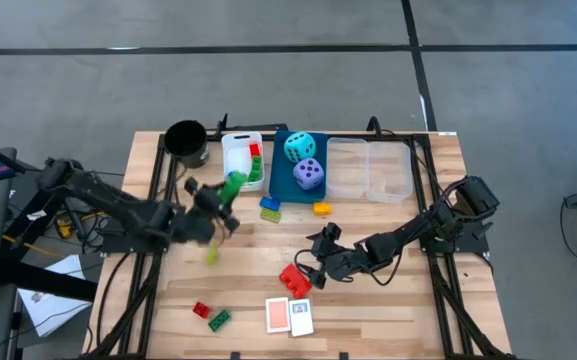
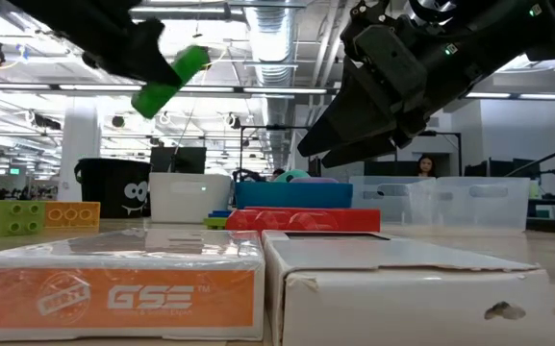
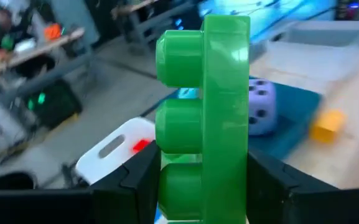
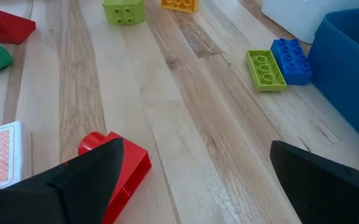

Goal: Pick & Place Toys
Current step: Put the large green game piece into the white bin

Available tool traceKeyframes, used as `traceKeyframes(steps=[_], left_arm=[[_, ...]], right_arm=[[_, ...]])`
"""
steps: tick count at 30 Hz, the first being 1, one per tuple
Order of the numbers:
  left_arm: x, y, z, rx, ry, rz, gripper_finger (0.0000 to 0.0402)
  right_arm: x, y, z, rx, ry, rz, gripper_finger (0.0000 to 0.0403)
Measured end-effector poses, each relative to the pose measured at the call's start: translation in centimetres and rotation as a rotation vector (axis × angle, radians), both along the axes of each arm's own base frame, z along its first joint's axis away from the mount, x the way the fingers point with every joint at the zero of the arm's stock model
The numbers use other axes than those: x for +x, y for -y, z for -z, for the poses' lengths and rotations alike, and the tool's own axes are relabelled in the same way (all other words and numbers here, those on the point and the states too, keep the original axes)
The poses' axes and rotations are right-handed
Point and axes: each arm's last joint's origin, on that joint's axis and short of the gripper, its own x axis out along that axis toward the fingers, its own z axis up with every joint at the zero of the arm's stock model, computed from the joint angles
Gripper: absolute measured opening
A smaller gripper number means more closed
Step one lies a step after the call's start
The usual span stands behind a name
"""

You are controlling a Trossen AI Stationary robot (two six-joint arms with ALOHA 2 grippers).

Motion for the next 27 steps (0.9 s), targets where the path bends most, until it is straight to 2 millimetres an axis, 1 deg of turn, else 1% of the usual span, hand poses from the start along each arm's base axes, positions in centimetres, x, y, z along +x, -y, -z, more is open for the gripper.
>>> traceKeyframes(steps=[4, 8, 12, 16, 19, 21, 24, 27], left_arm=[[0.5, -3.5, -0.3, -0.088, 0.03, -0.078, 0.0162], [1.0, -7.1, -0.2, -0.201, 0.066, -0.1, 0.0162], [0.8, -10.5, -0.3, -0.287, 0.124, -0.118, 0.0163], [0.3, -13.3, -0.5, -0.323, 0.184, -0.144, 0.0172], [0.1, -14.7, -0.5, -0.352, 0.223, -0.128, 0.0171], [0.1, -15.3, -0.5, -0.371, 0.245, -0.099, 0.0172], [0.4, -15.6, -0.5, -0.388, 0.271, -0.051, 0.0187], [0.6, -15.7, -0.5, -0.385, 0.287, -0.04, 0.0209]], right_arm=[[0.0, 0.0, 0.0, -0.001, 0.0, 0.0, 0.0397], [0.0, 0.0, 0.0, 0.0, 0.0, 0.0, 0.0397], [0.0, 0.0, 0.0, 0.0, 0.0, 0.0, 0.0397], [0.0, 0.0, 0.0, 0.001, 0.003, 0.0, 0.0397], [0.0, 0.0, 0.0, 0.002, 0.007, 0.0, 0.0397], [0.0, 0.0, 0.0, 0.002, 0.006, 0.0, 0.0397], [0.0, 0.0, 0.0, 0.002, 0.006, 0.0, 0.0397], [0.0, 0.0, 0.0, 0.002, 0.006, 0.0, 0.0397]])
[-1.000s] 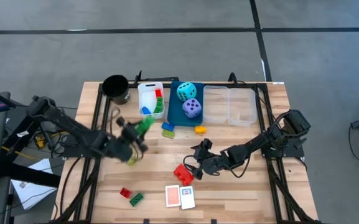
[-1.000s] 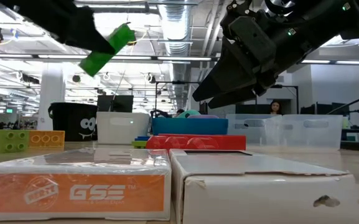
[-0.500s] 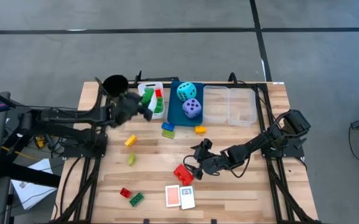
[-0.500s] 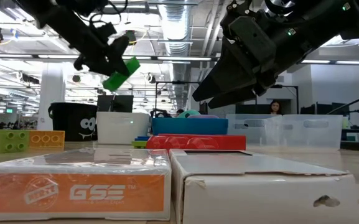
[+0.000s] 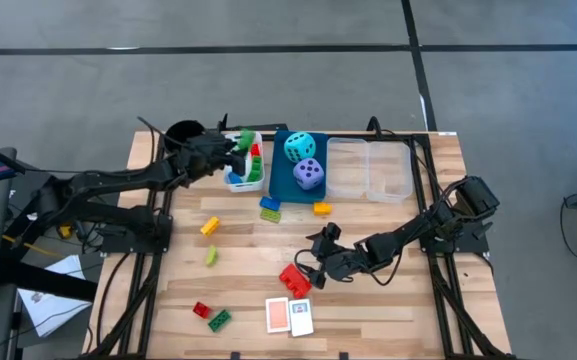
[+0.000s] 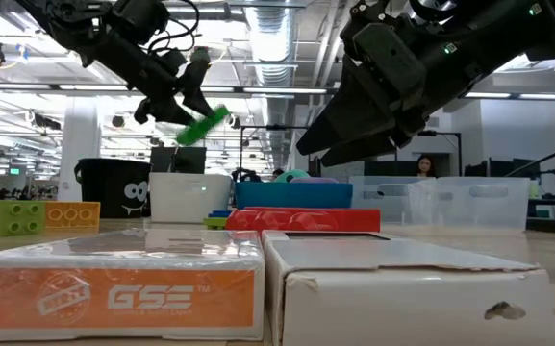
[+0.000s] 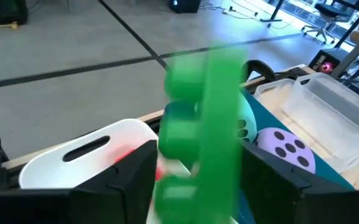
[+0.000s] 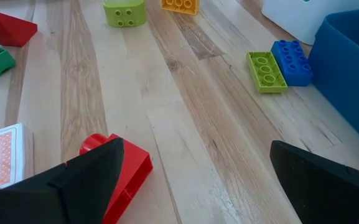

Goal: Pick & Place Toys
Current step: Put the large green game piece into the white bin, then put the large red game piece into the white bin

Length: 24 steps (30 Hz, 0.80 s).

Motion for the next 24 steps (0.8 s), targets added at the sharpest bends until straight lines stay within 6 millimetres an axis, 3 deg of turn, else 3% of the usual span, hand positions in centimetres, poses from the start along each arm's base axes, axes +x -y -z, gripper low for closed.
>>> traceKeyframes(steps=[7, 14, 19, 24], left_arm=[[0.3, -0.2, 0.5, -0.026, -0.003, -0.007, 0.0245], [0.8, -0.2, 1.3, -0.057, -0.024, 0.036, 0.0252], [2.0, 1.2, 1.8, -0.126, -0.018, 0.331, 0.0242], [3.5, 5.4, 1.7, -0.118, -0.035, 0.71, 0.023]], right_arm=[[0.0, 0.0, 0.0, 0.0, 0.0, -0.001, 0.0397], [0.0, 0.0, 0.0, 0.0, 0.0, -0.001, 0.0397], [0.0, 0.0, 0.0, 0.003, 0.003, 0.001, 0.0397], [0.0, -0.3, -0.1, 0.023, 0.019, 0.012, 0.0397]])
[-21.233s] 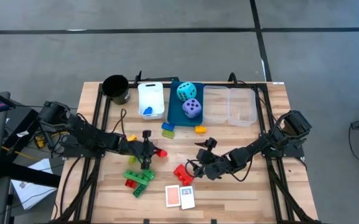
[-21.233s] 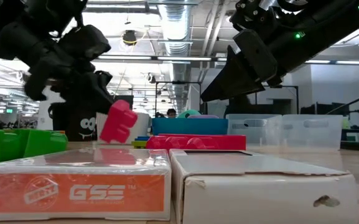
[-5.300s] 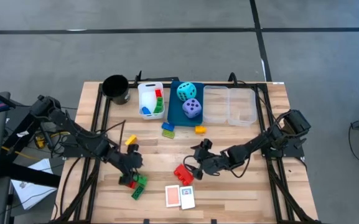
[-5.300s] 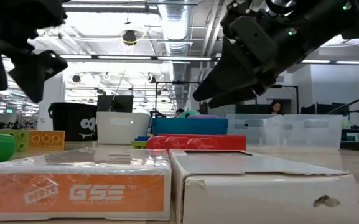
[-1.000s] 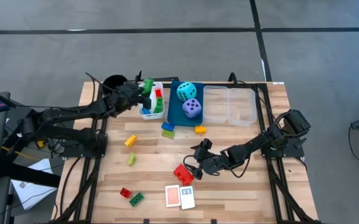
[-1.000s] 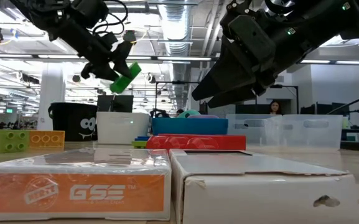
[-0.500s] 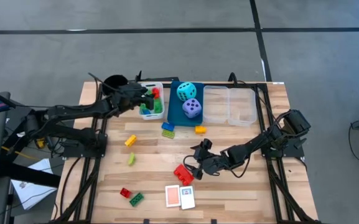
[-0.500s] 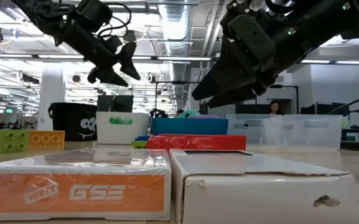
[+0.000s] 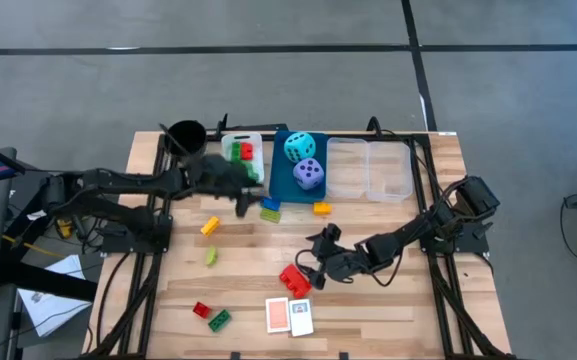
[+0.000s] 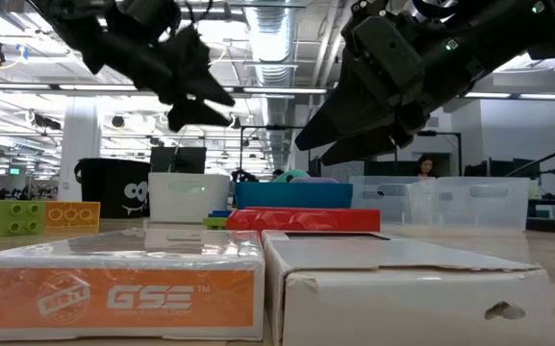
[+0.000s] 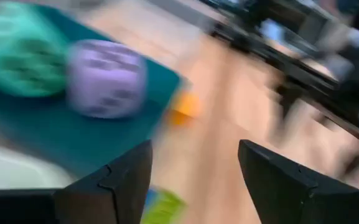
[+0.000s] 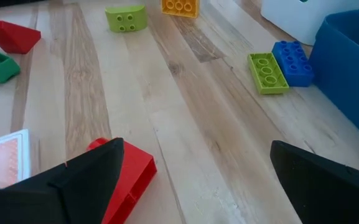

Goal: Pick & Place Toys
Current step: Put the large red game piece into the white bin

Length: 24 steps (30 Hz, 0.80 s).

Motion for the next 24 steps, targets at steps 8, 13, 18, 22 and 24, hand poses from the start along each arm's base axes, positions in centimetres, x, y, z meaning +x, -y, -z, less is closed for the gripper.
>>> traceKeyframes(steps=[8, 13, 18, 22, 24], left_arm=[[1.1, 8.7, -0.6, 0.165, 0.081, 0.409, 0.0221], [0.5, 12.8, -0.9, 0.371, 0.109, 0.416, 0.0234], [0.0, 14.8, -0.8, 0.461, 0.098, 0.391, 0.0256], [-0.1, 15.1, -0.8, 0.478, 0.095, 0.361, 0.0273], [-0.1, 14.9, -0.8, 0.498, 0.09, 0.308, 0.0278]], right_arm=[[0.0, 0.0, 0.0, 0.089, 0.024, 0.049, 0.0397], [0.0, 0.0, 0.0, 0.089, 0.023, 0.049, 0.0397], [0.0, 0.1, 0.1, 0.108, 0.024, 0.062, 0.0397], [0.1, 0.1, 0.2, 0.208, -0.007, 0.017, 0.0397], [0.2, 0.1, 0.2, 0.248, -0.017, -0.001, 0.0397]])
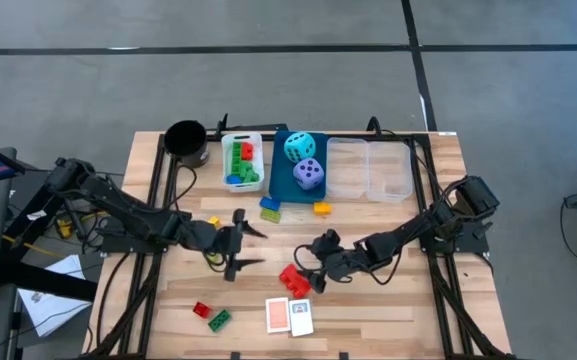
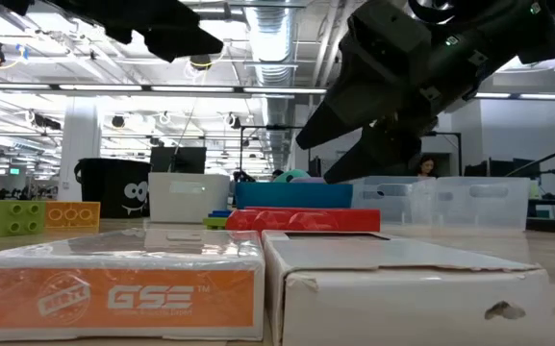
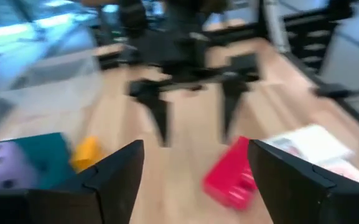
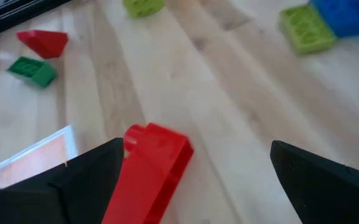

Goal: Pick & Place Toys
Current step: Put the large red game piece into the white bin

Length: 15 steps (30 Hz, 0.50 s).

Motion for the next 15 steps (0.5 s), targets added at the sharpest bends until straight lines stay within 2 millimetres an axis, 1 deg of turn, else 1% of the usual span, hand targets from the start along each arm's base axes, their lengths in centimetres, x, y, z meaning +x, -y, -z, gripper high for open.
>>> traceKeyframes(steps=[4, 10, 15], left_arm=[[0.2, -0.7, -0.3, 0.05, 0.033, -0.105, 0.0285], [0.6, -2.0, -0.3, 0.082, 0.036, -0.162, 0.0286], [0.8, -2.9, -0.3, 0.081, 0.032, -0.2, 0.0286]], right_arm=[[0.3, -0.4, -0.6, 0.019, -0.052, 0.022, 0.0397], [0.5, -0.6, -2.2, 0.018, -0.215, 0.1, 0.0397], [1.1, -0.9, -3.6, 0.043, -0.219, 0.1, 0.0397]])
